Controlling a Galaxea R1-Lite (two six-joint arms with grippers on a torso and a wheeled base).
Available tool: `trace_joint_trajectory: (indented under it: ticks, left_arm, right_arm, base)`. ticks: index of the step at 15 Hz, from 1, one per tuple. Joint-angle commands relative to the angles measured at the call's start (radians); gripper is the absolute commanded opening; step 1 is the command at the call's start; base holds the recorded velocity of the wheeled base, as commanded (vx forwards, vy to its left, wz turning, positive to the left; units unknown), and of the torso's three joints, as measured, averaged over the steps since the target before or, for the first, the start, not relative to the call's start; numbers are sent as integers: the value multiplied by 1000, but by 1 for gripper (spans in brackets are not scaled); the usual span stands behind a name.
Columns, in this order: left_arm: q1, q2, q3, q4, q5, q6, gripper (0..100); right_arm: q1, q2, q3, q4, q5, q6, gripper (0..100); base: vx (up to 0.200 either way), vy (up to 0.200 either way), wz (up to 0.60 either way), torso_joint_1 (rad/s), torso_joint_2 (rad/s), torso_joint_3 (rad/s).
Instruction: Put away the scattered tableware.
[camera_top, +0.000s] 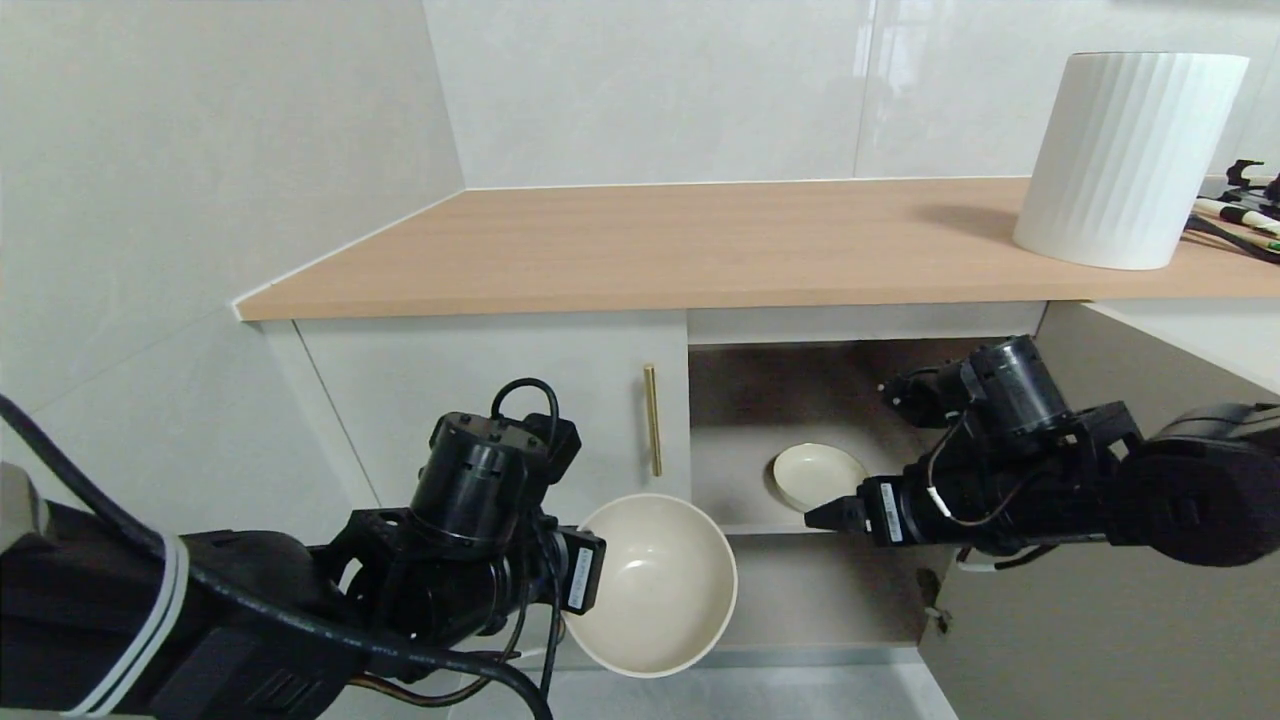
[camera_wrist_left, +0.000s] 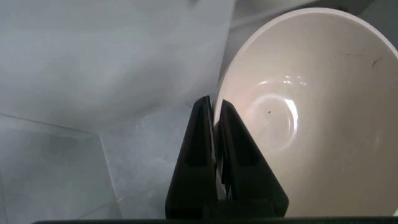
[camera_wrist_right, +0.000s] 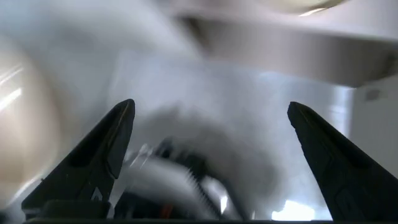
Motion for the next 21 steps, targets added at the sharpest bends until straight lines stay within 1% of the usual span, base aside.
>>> trace_joint_trajectory:
  ticks: [1,3,4,5,8,11,13,20,21]
  left_arm:
    - [-23,20,4,-1,1,3,0]
    - [-47,31,12,-1,2,23,0]
    - [-65,32,13,-1,2,29,0]
    - [-76,31,12,-1,2,29,0]
    - [-85,28,7,-1,5,29,0]
    - [-111,29,6,-7,8,29,0]
    - [-115,32,9,-40,8,29,0]
    - [-119,35,7,-43,8,28,0]
    - [-119,35,7,-43,8,28,0]
  right_arm:
    - [92,-110,17,47,10,1,100]
    - [137,-119,17,87,10,1,100]
    - [181,-113,17,125,8,1,100]
    - [192,-94,15,125,7,1,100]
    - [198,-25,-8,117,2,31,100]
    - [206,24,-36,117,2,50,100]
    - [207,53,-51,117,2,70,100]
    - [209,98,-77,117,2,80,100]
    - [212,107,-86,117,2,82,0]
  base:
    - [0,0,0,0,0,0]
    - [0,0,0,0,0,0]
    - [0,0,0,0,0,0]
    - [0,0,0,0,0,0]
    - [0,0,0,0,0,0]
    - [0,0,0,0,0,0]
    - [0,0,0,0,0,0]
    - [0,0,0,0,0,0]
    - [0,0,0,0,0,0]
